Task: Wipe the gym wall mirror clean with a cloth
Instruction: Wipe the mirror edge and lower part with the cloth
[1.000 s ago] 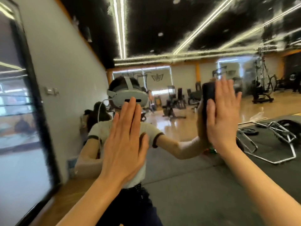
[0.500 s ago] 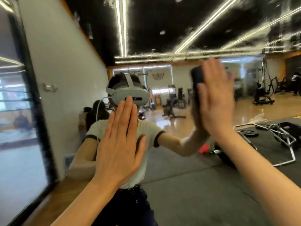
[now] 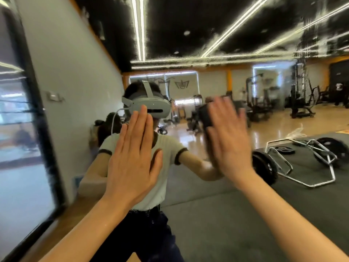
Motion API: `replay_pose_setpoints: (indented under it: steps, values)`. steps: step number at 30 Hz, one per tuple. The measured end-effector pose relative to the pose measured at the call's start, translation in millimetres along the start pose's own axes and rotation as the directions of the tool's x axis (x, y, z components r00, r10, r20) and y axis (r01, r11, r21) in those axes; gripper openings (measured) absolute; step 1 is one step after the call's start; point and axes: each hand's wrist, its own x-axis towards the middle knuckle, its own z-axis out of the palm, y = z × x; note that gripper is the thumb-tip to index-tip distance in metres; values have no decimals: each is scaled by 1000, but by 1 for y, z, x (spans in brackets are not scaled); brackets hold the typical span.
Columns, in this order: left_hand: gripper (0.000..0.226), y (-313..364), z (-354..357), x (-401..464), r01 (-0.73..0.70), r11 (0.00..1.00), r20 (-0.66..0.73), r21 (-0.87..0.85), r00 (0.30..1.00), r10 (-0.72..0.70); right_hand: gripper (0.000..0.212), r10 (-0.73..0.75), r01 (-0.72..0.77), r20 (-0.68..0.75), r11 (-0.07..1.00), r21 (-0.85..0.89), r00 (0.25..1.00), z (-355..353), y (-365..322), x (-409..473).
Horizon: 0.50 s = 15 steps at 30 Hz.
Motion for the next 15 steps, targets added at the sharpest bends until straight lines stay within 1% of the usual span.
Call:
replay_pose_setpoints:
  steps: [1,2,3,4,5,6,7,8,9,10,11,12,13,14,15]
  values:
    - [75,0,0,0,-2,1000,-1,5,1000,2,51,142,-142,-31,990,7,989,-6,20,-6]
    - [75,-1,1,-1,-3,1000,-5,9,1000,3,51,283,-282,-83,959,18,955,-10,36,-11]
    - [75,0,1,0,-4,1000,-9,12,1000,4,50,399,-397,-142,917,44,906,-12,45,-15]
    - [75,0,1,0,-5,1000,-9,13,1000,5,50,489,-483,-200,872,79,849,-10,42,-16]
    - [74,0,1,-1,-4,1000,-9,13,1000,4,50,548,-539,-238,835,110,802,-5,28,-15]
    - [74,0,2,-1,0,1000,-10,12,1000,1,50,565,-553,-246,824,124,787,1,7,-13]
    - [73,0,2,-1,3,1000,-9,8,1000,-3,51,525,-513,-220,851,113,822,8,-19,-13]
    - [73,0,2,-1,4,1000,-7,5,1000,-4,53,428,-419,-163,904,88,889,17,-46,-17]
    - [74,1,2,-1,4,1000,-5,3,1000,-4,54,287,-282,-95,957,70,953,24,-69,-23]
    - [74,1,2,-1,3,1000,-4,0,1000,-3,54,131,-129,-37,990,56,991,28,-84,-31]
    - [74,1,2,-1,3,1000,-4,-3,1000,-3,52,-11,11,-1,999,40,1000,28,-84,-37]
    - [75,1,2,-1,5,1000,-6,-6,1000,-5,51,-105,104,22,994,24,994,26,-72,-39]
    - [75,0,2,-1,6,1000,-6,-10,1000,-6,52,-145,145,36,989,9,989,21,-54,-39]
    - [76,1,1,-1,4,1000,-3,-19,1000,-4,53,-129,129,42,992,2,991,15,-33,-40]
    - [76,4,2,0,-3,999,0,-37,1000,3,53,-55,55,29,998,11,998,7,-12,-41]
